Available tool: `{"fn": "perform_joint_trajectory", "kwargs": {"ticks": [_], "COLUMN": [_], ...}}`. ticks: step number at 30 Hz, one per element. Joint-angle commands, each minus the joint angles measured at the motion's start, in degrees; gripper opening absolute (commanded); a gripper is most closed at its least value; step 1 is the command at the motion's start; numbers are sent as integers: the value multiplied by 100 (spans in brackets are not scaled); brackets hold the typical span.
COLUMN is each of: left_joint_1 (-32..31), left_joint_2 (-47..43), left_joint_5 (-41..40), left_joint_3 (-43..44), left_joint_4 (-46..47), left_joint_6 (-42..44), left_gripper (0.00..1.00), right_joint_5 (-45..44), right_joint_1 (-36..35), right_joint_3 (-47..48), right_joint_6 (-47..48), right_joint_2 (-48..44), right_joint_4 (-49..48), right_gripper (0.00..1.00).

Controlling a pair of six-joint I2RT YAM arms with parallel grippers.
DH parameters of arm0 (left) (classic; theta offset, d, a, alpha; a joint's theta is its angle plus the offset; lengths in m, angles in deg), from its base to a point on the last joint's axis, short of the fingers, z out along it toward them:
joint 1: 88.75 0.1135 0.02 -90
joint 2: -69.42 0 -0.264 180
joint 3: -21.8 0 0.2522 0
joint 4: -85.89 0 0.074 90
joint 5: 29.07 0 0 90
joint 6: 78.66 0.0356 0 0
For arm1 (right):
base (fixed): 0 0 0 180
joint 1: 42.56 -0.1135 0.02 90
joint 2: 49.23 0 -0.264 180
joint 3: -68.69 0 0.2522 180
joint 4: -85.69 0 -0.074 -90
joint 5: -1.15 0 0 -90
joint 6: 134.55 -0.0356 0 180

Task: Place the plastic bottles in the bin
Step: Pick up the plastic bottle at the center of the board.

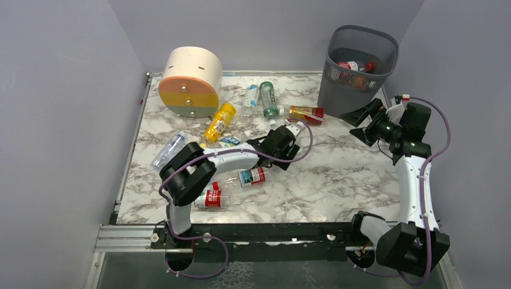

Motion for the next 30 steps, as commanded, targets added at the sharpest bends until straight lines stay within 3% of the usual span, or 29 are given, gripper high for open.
{"fn": "perform_joint_trajectory", "kwargs": {"ticks": [1, 4, 7, 24, 30], "left_joint_1": [21, 21, 21, 13, 11], "left_joint_2": [-5, 22, -136, -2764, -3226], "left_joint_5": [49, 185, 314, 1353, 1433], "left_joint_3": [-11, -53, -172, -1223, -1302], "left_joint_4": [129, 48, 67, -227, -380], "left_joint_6": [-114, -223, -403, -901, -987], "left_gripper": [72, 60, 57, 56, 56], "right_joint_5": [72, 71, 59, 274, 294], "right_joint_1": [-14, -14, -14, -76, -527], "right_joint_3": [-120, -165, -163, -124, -44], "right_joint_6": [26, 22, 25, -33, -194], "right_joint_2": [-76, -89, -133, -35, 152], "right_joint_4": [-130, -137, -91, -60, -165], "right_gripper": [100, 100, 100, 100, 100]}}
